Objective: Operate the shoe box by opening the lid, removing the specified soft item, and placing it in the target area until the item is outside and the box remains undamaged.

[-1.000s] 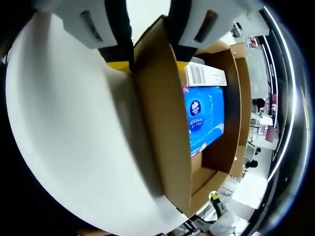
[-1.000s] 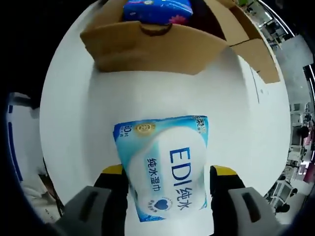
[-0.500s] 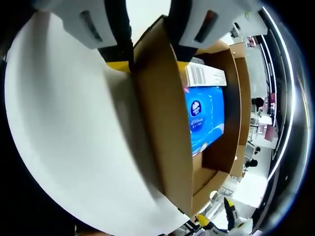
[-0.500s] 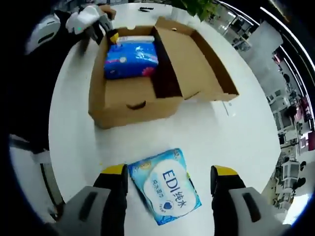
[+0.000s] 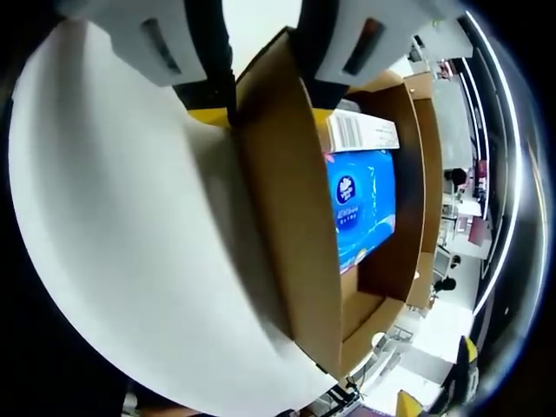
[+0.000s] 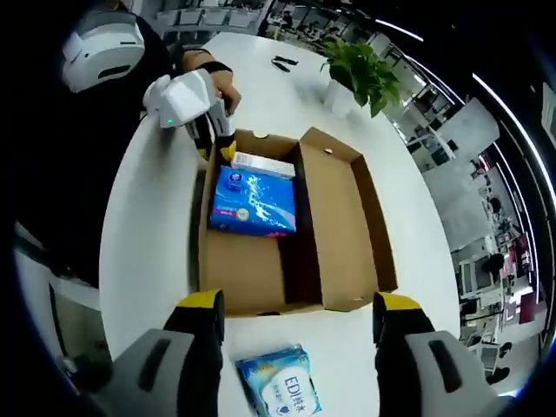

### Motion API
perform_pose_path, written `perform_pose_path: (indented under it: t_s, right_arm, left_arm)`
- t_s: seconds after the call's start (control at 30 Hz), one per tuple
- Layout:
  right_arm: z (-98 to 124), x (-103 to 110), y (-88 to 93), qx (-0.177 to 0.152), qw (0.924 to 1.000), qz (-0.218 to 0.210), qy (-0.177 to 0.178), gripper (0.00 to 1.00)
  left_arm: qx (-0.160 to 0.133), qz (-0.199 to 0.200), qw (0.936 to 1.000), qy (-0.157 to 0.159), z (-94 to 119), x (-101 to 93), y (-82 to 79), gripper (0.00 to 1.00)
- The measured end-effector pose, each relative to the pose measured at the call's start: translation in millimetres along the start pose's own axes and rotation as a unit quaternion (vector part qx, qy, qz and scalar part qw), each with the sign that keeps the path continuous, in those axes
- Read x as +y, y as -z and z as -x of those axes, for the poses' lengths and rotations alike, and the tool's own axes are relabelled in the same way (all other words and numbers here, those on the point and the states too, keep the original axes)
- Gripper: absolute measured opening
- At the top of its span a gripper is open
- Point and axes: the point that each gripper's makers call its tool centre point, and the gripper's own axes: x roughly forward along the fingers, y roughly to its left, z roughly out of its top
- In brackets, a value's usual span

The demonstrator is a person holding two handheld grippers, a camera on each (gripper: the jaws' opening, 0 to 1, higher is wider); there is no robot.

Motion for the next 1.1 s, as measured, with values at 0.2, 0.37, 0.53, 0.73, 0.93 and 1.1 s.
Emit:
perform_pose_path:
  t_s: [0.2, 0.37, 0.53, 0.73, 0.93, 1.1]
  right_arm:
    - [-14.1, 11.3, -20.1, 0.012, 0.9953, 0.095, -0.012, 0.79]
    - [-26.5, 19.0, -21.8, 0.027, 0.9826, 0.179, -0.040, 0.83]
    - [-31.2, 17.0, -40.8, 0.009, 0.9681, 0.247, -0.042, 0.84]
    - [-45.3, 25.1, -63.0, -0.018, 0.9316, 0.361, -0.038, 0.88]
    - [-60.1, 38.6, -68.2, -0.013, 0.9135, 0.402, -0.062, 0.87]
    - [-72.0, 40.6, -73.6, -0.007, 0.8833, 0.464, -0.065, 0.86]
  left_arm:
    - [0.001, 0.001, 1.0000, 0.001, 0.1, 0.5, 0.1, 0.23]
    - [0.002, 0.002, 1.0000, 0.000, 0.5, 0.9, 1.5, 0.23]
    - [0.005, 0.006, 1.0000, -0.001, 0.7, 1.1, 2.0, 0.23]
    - [0.006, 0.009, 0.9999, -0.001, 1.0, 1.2, 3.0, 0.23]
    - [0.005, 0.009, 0.9999, -0.001, 0.8, 1.3, 3.0, 0.23]
    - [0.006, 0.009, 0.9999, -0.002, 0.2, 1.1, 2.7, 0.23]
